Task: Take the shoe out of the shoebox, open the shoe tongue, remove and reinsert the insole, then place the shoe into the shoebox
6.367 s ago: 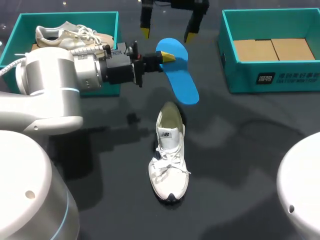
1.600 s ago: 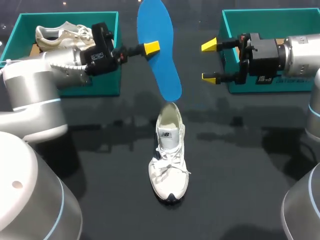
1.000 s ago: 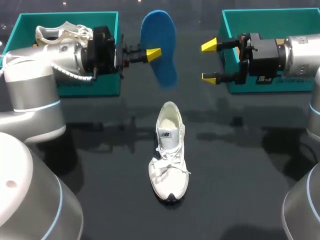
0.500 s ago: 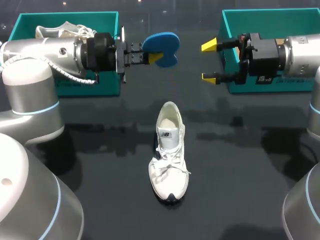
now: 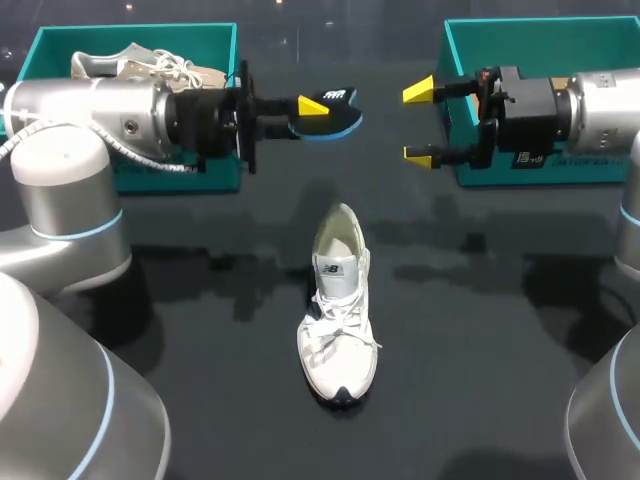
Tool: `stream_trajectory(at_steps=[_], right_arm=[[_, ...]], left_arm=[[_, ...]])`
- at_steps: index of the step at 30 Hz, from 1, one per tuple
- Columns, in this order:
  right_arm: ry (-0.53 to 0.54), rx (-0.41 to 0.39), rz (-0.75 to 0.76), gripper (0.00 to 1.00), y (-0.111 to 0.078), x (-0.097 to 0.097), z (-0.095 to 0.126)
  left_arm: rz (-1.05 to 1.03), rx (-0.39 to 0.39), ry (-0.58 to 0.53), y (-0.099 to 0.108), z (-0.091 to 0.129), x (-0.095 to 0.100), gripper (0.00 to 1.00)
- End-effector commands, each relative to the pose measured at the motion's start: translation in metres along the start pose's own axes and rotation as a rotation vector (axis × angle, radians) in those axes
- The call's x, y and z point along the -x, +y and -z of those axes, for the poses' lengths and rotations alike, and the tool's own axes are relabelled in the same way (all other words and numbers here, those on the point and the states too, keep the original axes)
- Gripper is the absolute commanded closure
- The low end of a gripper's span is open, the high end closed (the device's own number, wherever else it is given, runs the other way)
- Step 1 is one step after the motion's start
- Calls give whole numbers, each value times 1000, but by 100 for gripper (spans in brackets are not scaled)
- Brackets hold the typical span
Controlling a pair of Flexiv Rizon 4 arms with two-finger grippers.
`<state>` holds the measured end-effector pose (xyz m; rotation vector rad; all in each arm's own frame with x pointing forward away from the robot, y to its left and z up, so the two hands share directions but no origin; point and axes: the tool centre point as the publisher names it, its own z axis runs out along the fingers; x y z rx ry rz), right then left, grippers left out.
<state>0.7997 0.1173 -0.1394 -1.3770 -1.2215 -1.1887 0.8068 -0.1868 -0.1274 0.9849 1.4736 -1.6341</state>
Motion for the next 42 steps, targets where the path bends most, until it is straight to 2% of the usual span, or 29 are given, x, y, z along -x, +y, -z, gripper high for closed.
stream_trajectory(at_steps=[1, 3, 12, 18, 26, 30, 42], right_arm=[[-3, 2, 0, 0, -1, 0, -1], [-3, 2, 0, 0, -1, 0, -1], [-3, 2, 0, 0, -1, 0, -1], [-6, -13, 40, 0, -1, -2, -7], [14, -20, 173, 0, -15, 7, -23], [-13, -5, 228, 0, -20, 10, -26], [-15, -10, 236, 0, -21, 11, -26]], left_arm=[[-804, 21, 75, 5, -1, -3, 100], [-883, 76, 95, 6, -1, -3, 100], [-886, 67, 113, 10, -6, -7, 100], [-799, 49, 89, 20, -13, -7, 100], [-726, 48, 90, 22, -21, -8, 100], [-709, 49, 99, 22, -24, -11, 100], [-557, 122, 98, 32, -25, -21, 100]])
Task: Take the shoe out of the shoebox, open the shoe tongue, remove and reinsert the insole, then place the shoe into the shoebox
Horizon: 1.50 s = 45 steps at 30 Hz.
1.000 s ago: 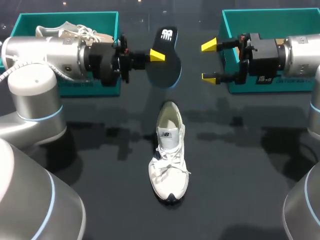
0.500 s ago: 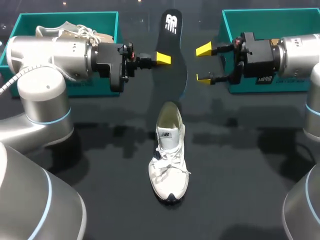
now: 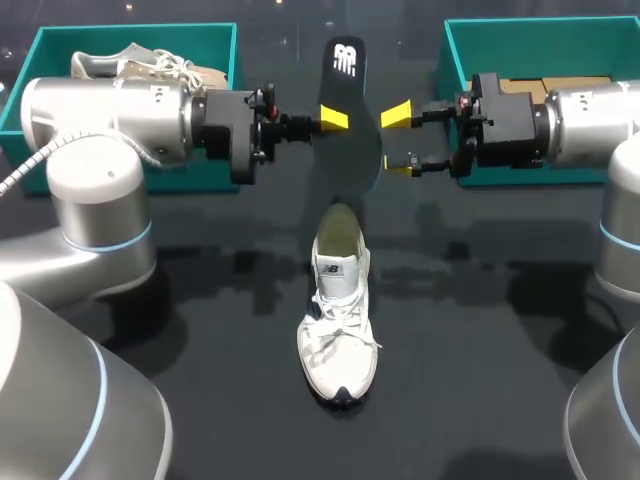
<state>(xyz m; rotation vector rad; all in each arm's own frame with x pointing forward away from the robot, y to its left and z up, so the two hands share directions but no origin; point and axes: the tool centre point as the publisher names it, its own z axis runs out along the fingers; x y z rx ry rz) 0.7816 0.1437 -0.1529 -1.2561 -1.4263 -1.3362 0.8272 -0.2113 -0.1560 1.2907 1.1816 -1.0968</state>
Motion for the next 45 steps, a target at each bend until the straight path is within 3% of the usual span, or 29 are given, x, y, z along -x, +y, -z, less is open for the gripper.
stream_trajectory(at_steps=[1, 13, 15, 18, 23, 38, 40, 42, 45], right_arm=[[-4, -14, 3, 0, 0, 0, -2], [11, -114, 4, 0, 1, 6, -23], [10, -114, 4, 11, 1, 5, -24], [9, -113, 3, 18, 0, 5, -27], [18, -106, -5, 50, -3, 7, -28], [24, -100, -15, 71, -6, 9, -30], [23, -98, -15, 76, -6, 9, -30], [23, -96, -15, 100, -6, 9, -29], [23, -95, -15, 100, -6, 10, -29]], left_arm=[[13, 12, 5, -4, -5, -3, 100], [29, 29, 16, -3, -12, -6, 100], [33, 31, 18, -3, -14, -7, 100], [35, 35, 18, -3, -15, -8, 100], [16, 53, 26, -2, -17, -7, 100], [6, 55, 34, -1, -21, -9, 100], [7, 55, 35, -1, -21, -10, 100], [7, 55, 37, -1, -21, -10, 100], [5, 55, 40, -1, -20, -11, 100]])
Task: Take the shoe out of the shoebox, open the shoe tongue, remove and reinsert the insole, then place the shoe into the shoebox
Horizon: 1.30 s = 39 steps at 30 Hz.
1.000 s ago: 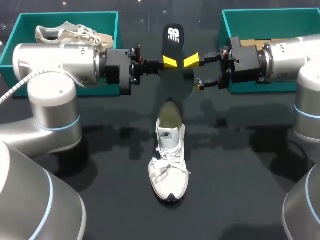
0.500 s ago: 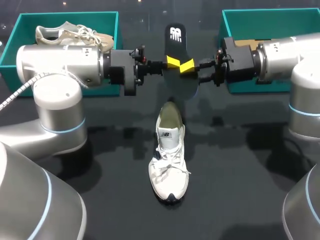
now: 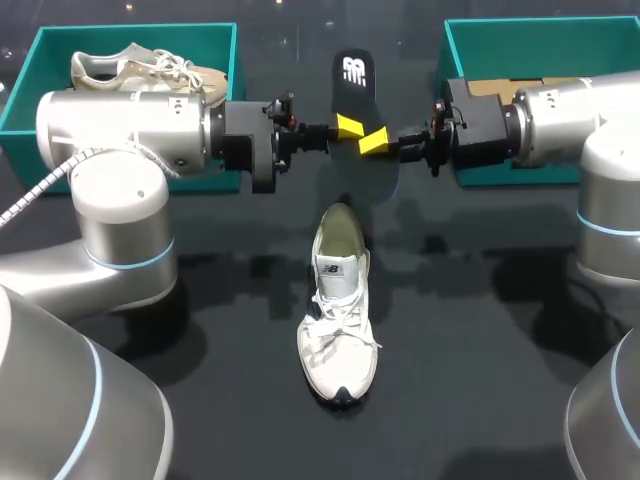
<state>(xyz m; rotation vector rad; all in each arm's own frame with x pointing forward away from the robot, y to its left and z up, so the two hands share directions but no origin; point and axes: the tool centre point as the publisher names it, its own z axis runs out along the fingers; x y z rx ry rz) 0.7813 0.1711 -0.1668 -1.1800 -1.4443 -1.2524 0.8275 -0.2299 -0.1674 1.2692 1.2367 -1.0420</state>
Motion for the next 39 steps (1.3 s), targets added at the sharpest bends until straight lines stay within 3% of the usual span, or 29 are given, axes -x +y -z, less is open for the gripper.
stream_trajectory(at_steps=[1, 5, 6, 7, 8, 13, 18, 32, 36, 39], right_arm=[[-2, 3, 0, 100, -1, 1, 0], [2, 5, 3, 100, 0, 2, 1], [3, 6, 3, 100, 0, 2, 1], [6, 7, 4, 100, 0, 2, 1], [8, 8, 5, 100, 0, 3, 2], [11, 17, 7, 100, 1, 6, 8], [-3, 39, -4, 100, 2, 12, 17], [-9, 51, -25, 100, 3, 14, 19], [-16, 48, 5, 100, 8, 17, 20], [-36, 50, 20, 100, 10, 20, 20]], left_arm=[[-4, -1, 5, 0, 0, -1, 100], [-4, -4, 8, 0, 1, -2, 100], [-2, -5, 9, -1, 2, -1, 69], [-2, -6, 10, -2, 3, -1, 23], [-3, -7, 13, -3, 4, 0, 0], [-3, -9, 50, -9, 26, 1, 0], [-45, 64, 146, -17, 59, -5, 0], [-45, 64, 146, -17, 59, -5, 0], [251, 227, 375, -9, 54, -5, 0], [543, 254, 525, 8, 65, -8, 0]])
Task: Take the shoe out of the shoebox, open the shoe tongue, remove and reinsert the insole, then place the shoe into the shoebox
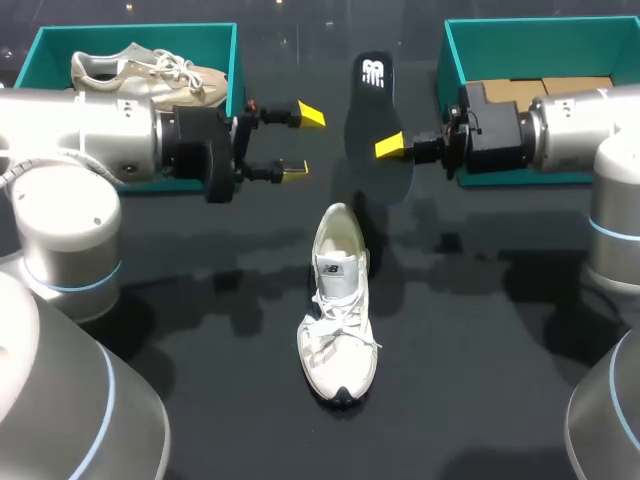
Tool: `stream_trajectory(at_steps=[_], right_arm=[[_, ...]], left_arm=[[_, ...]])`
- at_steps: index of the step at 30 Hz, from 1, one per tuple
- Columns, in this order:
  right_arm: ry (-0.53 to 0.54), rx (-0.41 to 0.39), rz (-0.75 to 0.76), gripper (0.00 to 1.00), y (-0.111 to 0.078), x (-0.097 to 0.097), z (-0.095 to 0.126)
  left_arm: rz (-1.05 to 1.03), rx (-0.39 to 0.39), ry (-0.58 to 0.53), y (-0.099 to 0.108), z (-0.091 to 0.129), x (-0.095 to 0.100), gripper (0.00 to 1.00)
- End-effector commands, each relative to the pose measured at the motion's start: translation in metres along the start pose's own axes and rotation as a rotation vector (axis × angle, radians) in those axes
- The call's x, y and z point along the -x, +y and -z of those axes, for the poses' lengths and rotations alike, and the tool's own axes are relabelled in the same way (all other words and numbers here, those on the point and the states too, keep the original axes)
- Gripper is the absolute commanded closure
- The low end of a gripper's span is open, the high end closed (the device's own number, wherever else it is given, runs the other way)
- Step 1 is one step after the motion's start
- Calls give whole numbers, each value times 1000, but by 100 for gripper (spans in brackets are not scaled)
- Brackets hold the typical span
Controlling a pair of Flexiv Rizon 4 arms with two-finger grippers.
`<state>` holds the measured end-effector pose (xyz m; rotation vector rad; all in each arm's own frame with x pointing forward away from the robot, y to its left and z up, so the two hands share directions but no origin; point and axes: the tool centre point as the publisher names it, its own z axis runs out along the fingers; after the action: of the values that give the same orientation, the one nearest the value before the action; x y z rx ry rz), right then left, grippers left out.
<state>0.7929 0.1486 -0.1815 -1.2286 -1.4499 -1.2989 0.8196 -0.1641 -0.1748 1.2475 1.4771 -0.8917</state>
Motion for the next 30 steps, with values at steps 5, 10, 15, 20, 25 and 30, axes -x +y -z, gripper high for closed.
stream_trajectory(at_steps=[5, 10, 15, 20, 25, 30], right_arm=[[-61, 30, 35, 100, 2, 8, -4], [-112, 117, 9, 100, 1, 13, -4], [-112, 117, 9, 100, 1, 13, -4], [-123, 130, 10, 100, 2, 16, -5], [-103, 159, 75, 100, -2, 29, -15], [-113, 146, 146, 100, -7, 31, -19]], left_arm=[[839, 108, 512, 31, 17, -3, 0], [839, 108, 512, 31, 17, -3, 0], [839, 108, 512, 31, 17, -3, 0], [880, 165, 563, 30, 12, -5, 0], [1098, 137, 685, 24, 18, -13, 0], [1320, 120, 828, 16, 25, -35, 0]])
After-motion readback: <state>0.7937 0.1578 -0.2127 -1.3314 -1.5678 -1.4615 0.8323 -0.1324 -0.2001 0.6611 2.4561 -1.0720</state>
